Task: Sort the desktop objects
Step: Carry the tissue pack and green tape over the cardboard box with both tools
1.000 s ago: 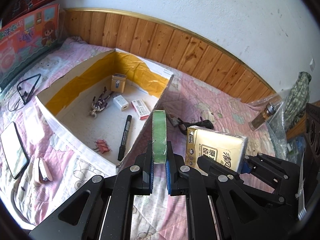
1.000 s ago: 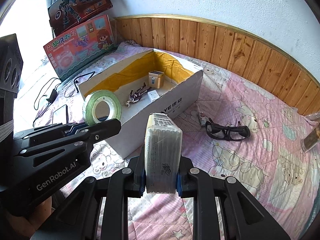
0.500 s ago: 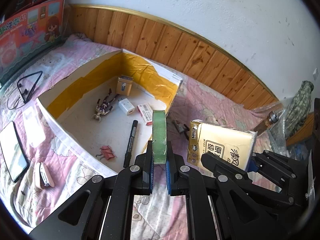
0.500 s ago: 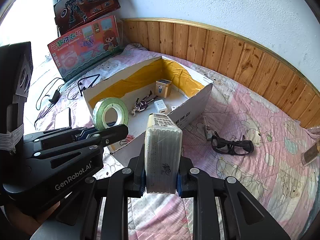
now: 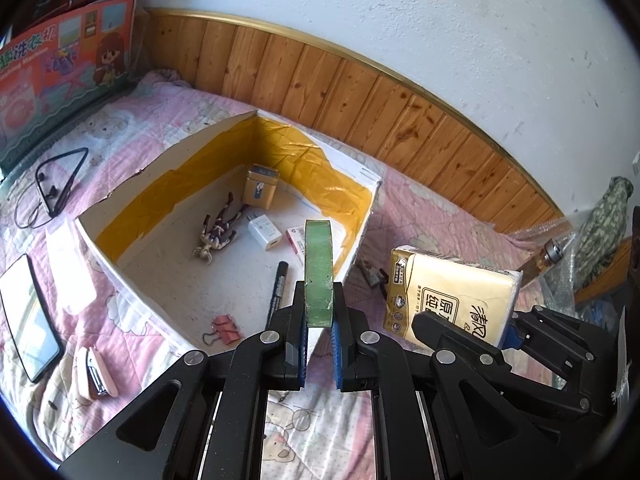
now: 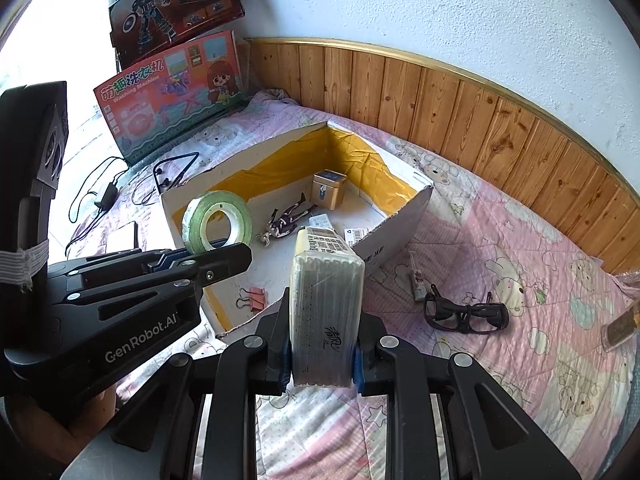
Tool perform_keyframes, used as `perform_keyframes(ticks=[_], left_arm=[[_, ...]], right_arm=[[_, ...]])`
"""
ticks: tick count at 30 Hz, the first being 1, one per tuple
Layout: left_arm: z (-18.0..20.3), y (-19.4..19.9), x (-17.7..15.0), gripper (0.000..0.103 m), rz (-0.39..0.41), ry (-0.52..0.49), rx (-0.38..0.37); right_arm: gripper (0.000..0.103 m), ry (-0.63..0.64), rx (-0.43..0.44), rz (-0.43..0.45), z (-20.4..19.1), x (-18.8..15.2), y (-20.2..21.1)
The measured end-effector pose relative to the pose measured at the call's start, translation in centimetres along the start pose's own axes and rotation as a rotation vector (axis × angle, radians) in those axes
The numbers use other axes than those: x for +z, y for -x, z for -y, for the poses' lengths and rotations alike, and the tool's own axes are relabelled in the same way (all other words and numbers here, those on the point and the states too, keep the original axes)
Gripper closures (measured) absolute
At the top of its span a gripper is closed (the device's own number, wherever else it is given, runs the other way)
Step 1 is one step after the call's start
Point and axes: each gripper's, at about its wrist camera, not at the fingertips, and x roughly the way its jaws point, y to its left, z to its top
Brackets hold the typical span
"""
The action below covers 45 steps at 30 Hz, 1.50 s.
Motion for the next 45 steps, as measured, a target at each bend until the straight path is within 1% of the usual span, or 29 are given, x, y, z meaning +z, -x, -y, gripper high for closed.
perform_keyframes(ticks=[12, 17, 20, 24, 31, 37, 40, 45], left_arm=[[-1.3, -1.3, 1.7, 0.094, -0.017, 0.022, 0.025], [-3.1, -2.4, 2.4, 0.094, -0.054, 0.063, 0.042], [-4.6, -3.3, 2.9, 0.094, -0.091, 0.112, 0.048], [-6.2, -4.3, 3.8, 0.094, -0.111, 0.133, 0.079], [-8.3, -6.1, 5.4, 0.094, -0.142, 0.139, 0.117], [-9.4, -8.1, 5.2, 0.093, -0.206, 0.136, 0.165], [-9.9, -9.0, 5.1, 0.093, -0.245, 0.157, 0.175], [-10.3, -9.5, 5.1, 0.093, -0.257, 0.152, 0.212]], right_arm=[[0.079, 0.023, -0.003, -0.004, -0.4, 2.0, -1.3], [0.079, 0.027, 0.006, -0.005, -0.5, 3.2, -2.0], [0.079, 0.021, 0.051, -0.009, -0.7, 4.0, -2.7], [0.079, 0.028, 0.084, -0.041, -1.6, 4.7, -4.5], [0.079, 0.055, 0.09, -0.115, -2.7, 5.2, -8.7], [0.079, 0.101, 0.083, -0.177, -3.5, 5.2, -11.8], [0.079, 0.122, 0.079, -0.205, -3.9, 5.3, -13.2], [0.079, 0.129, 0.069, -0.242, -4.4, 5.4, -15.2]])
